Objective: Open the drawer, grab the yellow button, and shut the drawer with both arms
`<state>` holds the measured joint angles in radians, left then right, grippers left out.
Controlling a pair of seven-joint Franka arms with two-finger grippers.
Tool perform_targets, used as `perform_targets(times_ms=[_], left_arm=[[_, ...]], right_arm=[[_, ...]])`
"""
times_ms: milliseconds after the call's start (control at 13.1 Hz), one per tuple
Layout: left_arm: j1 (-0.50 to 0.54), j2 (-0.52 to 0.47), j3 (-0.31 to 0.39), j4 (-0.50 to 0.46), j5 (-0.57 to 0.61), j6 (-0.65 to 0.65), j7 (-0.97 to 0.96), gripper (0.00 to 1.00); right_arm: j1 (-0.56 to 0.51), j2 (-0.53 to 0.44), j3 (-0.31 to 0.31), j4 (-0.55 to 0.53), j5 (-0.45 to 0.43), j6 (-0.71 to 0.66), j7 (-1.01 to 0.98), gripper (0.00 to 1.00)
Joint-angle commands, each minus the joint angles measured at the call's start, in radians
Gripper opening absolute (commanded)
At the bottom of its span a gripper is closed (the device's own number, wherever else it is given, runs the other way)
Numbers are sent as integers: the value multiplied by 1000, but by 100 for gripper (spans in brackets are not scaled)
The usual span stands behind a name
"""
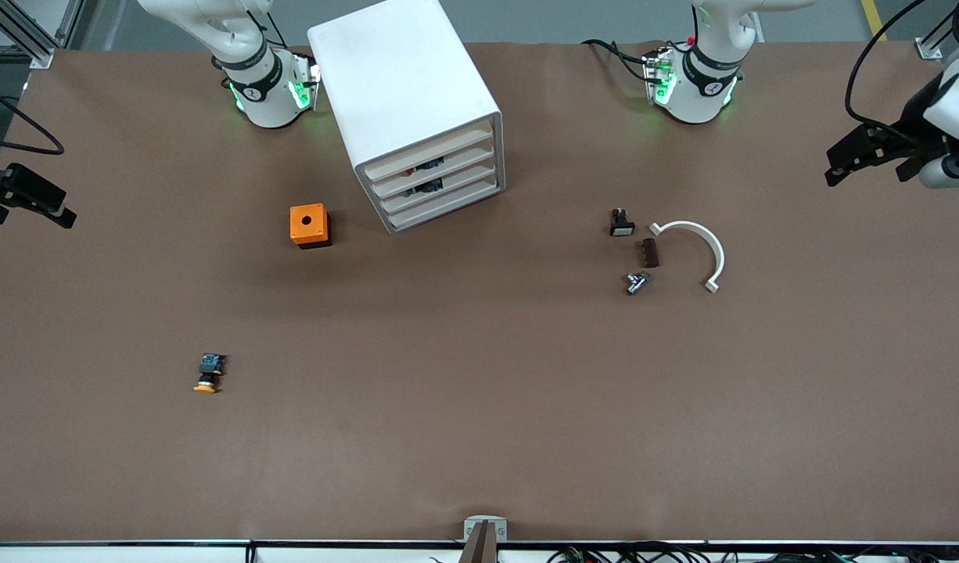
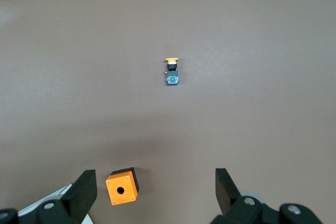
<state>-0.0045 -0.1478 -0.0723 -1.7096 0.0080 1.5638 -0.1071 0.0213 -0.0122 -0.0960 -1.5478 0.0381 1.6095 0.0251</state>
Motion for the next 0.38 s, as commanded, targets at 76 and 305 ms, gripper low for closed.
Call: perform_targets(times_ms=[76,305], left_arm=[[-2,8,-17,30,-8,-10,12,100],[-3,13,-20,36,-6,-30,6,100]], right_arm=[[-14,-23,15,-15,-9,-7,7,100],[-15,-23,15,-15,-9,-7,7,100]])
